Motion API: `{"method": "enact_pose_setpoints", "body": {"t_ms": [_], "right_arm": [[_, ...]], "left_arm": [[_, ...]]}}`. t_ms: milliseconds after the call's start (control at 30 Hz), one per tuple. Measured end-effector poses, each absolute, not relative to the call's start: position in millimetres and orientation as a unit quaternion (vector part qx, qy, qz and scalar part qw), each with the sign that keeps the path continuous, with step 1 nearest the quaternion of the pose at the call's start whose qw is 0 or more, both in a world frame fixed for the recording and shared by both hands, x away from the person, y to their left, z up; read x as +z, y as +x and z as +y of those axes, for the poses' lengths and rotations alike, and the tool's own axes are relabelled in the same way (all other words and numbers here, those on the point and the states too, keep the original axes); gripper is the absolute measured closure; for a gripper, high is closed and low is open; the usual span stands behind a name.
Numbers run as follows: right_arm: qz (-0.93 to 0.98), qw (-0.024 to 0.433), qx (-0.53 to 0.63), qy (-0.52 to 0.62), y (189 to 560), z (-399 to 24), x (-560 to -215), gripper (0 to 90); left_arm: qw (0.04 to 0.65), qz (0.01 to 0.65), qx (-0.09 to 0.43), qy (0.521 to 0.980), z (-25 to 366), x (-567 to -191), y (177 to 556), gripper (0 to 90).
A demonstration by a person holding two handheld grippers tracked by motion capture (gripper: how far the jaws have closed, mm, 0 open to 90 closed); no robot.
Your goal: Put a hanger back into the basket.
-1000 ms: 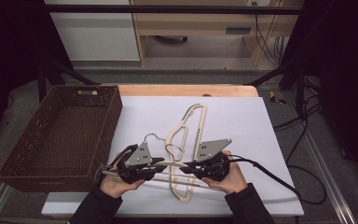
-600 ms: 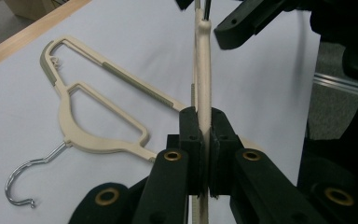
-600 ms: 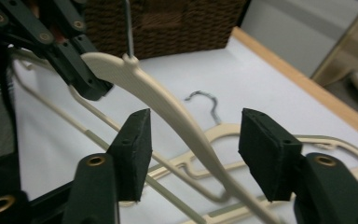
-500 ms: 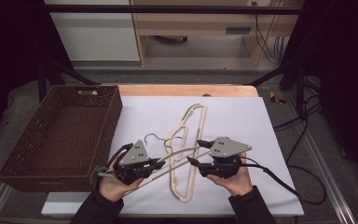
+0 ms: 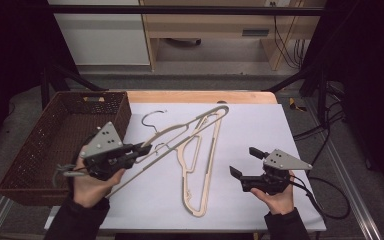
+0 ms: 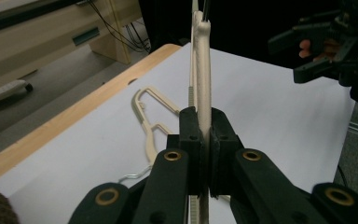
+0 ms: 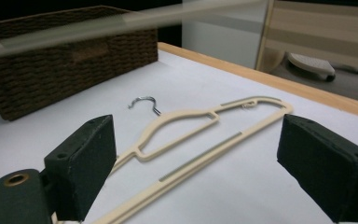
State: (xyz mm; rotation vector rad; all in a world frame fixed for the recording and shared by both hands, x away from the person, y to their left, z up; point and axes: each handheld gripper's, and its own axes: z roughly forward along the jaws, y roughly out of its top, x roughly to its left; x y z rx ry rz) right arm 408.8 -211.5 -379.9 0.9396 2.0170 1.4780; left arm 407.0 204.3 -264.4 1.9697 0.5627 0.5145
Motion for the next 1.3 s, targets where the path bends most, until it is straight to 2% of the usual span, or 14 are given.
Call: {"method": "enact_pose_setpoints", "body": {"t_ms": [200, 533, 867, 1300], "right_arm": [[0.727, 0.233, 0.537, 0.359, 408.2, -221.9, -385.9, 10.3], [0.725, 0.235, 0.529, 0.375, 408.3, -227.5, -391.5, 8.3], [0.727, 0.235, 0.525, 0.375, 408.4, -227.9, -391.6, 8.2], [0.728, 0.232, 0.524, 0.375, 408.6, -226.8, -392.5, 8.3]], "left_arm": [[0.496, 0.25, 0.234, 0.798, 244.8, -244.3, 425.0, 86.2], [0.487, 0.283, 0.255, 0.786, 318.8, -244.8, 456.7, 86.2], [0.444, 0.333, 0.257, 0.791, 380.3, -267.1, 478.7, 86.2], [0.429, 0.39, 0.238, 0.779, 427.9, -304.1, 493.5, 86.2]]}}
